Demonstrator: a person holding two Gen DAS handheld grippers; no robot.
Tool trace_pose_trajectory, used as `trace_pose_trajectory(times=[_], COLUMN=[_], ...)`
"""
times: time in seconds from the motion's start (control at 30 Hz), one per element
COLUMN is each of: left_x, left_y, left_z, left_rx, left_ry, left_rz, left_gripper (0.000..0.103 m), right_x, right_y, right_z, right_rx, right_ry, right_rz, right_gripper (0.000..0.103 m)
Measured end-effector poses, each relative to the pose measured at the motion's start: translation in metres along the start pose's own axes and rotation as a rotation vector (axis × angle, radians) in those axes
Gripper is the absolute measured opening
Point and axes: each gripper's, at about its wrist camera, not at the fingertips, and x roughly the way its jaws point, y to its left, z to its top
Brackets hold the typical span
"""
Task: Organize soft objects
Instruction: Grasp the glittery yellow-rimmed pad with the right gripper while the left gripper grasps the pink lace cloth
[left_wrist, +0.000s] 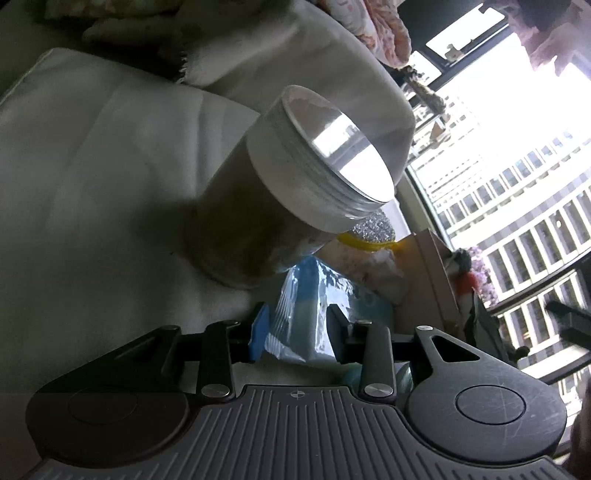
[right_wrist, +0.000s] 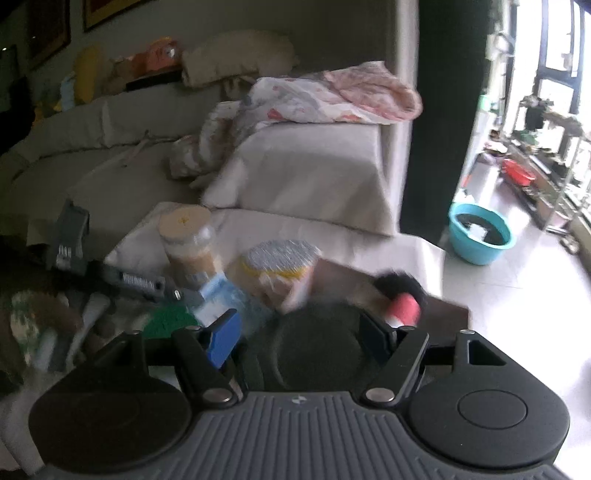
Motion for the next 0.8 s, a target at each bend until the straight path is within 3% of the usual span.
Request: trace_pose_trajectory(times=[0.1,0.27,0.43,0.5,0.6,0.63,0.67,0.7,0.77,0.8], left_x=[-0.002,-0.033,-0.074,-0.084,-0.088,-0.088,-0.086,-0.083,-0.075,-0.072], left_y=[0.009,0.019,0.034,0.043,0.052,0.054,0.054,0.053,0.050,0.048], left_z=[-0.008,-0.024,-0.043,-0.047,-0.047,-0.045,-0.045,-0.043,-0.040,-0.038], left_rx=[-0.018,0.015,0.022,-0.002,-0.034,-0.036,-0.037,-0.039,-0.040,-0.037], left_ry=[-0.011,-0.043,-0.088,-0.101,-0.114,-0.116,-0.116,-0.113,-0.104,-0.100], left_rz=[-0.009,0.000,-0.003,0.000,-0.006,-0.006,-0.004,-0.006,-0.019,-0.027], left_gripper=[0.028,0.028,0.028,0.028,0.028,0.028,0.028,0.028,0.028,0.028], right_x=[0.046,0.164,0.254,0.278,0.291,0.286,0.278,0.267,0.239,0.222], right_y=[-0.001,0.003,-0.007,-0.015,-0.029,-0.028,-0.026,-0.023,-0.017,-0.013], right_z=[0.050,0.114,0.119,0.114,0.102,0.100,0.099,0.098,0.096,0.094], right_rx=[0.073,0.083,0.140,0.191,0.345,0.364,0.366,0.367,0.360,0.351], right_ry=[0.107,0.336,0.493,0.554,0.576,0.553,0.539,0.522,0.470,0.442], right_rz=[0.080,0.063,-0.022,-0.003,0.063,0.080,0.122,0.176,0.258,0.287], right_gripper=[0.088,0.089,0.089,0.089,0.084,0.069,0.047,0.042,0.015,0.014])
